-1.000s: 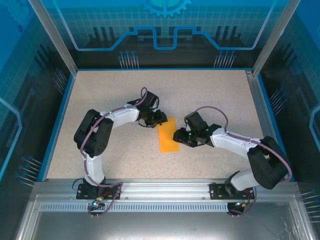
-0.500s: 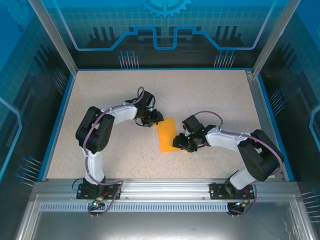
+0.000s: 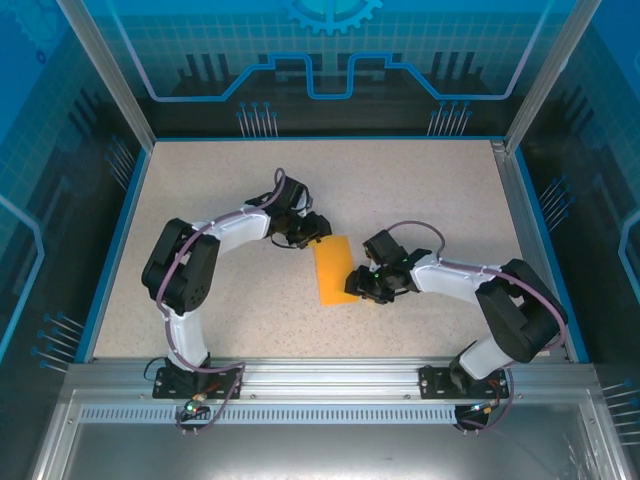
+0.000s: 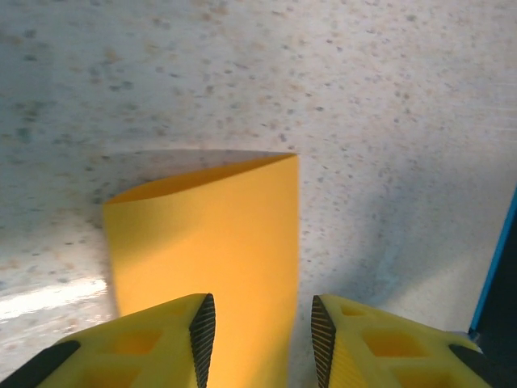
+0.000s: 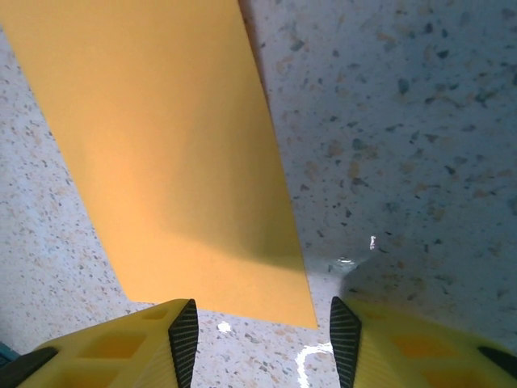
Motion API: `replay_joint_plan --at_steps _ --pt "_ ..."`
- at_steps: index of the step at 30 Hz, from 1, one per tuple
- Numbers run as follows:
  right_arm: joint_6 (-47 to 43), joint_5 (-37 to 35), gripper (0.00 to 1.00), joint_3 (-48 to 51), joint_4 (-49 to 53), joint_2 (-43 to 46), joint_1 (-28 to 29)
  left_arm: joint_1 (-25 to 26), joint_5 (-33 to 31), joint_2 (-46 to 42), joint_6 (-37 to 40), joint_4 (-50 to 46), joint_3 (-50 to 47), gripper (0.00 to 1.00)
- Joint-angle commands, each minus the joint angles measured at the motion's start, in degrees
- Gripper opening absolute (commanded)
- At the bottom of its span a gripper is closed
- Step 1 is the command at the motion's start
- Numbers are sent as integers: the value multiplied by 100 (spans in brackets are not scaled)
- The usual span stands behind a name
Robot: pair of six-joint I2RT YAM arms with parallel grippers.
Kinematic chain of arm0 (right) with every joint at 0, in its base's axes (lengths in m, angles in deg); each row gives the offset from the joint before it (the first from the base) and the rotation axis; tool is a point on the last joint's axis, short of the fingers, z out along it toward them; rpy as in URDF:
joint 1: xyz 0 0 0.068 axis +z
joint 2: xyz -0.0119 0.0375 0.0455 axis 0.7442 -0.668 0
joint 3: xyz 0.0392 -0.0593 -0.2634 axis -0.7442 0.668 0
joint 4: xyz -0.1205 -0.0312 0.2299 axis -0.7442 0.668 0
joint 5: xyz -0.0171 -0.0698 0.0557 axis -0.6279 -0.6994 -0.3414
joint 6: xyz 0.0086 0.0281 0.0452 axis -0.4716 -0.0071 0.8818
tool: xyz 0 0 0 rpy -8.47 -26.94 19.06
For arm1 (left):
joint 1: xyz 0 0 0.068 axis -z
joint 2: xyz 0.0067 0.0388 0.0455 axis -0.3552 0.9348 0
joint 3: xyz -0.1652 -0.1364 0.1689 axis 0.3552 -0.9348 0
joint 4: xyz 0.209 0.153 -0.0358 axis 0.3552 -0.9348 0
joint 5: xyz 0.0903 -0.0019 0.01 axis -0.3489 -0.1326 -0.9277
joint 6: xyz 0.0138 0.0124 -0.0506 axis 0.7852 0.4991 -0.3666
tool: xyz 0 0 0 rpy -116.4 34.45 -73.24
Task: Fold a paper plane with a square sheet of paper (pick it up from the middle)
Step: Third fold the triangle at the center of the table.
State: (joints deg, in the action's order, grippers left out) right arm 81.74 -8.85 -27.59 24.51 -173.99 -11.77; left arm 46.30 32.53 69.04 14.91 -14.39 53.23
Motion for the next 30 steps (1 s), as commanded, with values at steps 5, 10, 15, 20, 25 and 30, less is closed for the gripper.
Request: replay_joint_plan --at_steps 5,10,15,20,25,30 --pt "164 160 50 109 -235 9 -36 73 269 453 37 -22 144 39" --pt "145 158 50 44 -191 -135 -36 57 136 773 124 -214 237 37" --pt "177 98 51 -10 -62 -232 -14 31 -5 824 227 -276 84 37" --pt "196 234 50 8 -306 -352 9 12 58 851 214 -183 -60 37" --pt "218 398 49 -162 -386 -663 50 8 105 856 204 -166 -107 37" --pt "268 542 44 -171 -743 -603 86 12 104 821 205 -171 -109 36"
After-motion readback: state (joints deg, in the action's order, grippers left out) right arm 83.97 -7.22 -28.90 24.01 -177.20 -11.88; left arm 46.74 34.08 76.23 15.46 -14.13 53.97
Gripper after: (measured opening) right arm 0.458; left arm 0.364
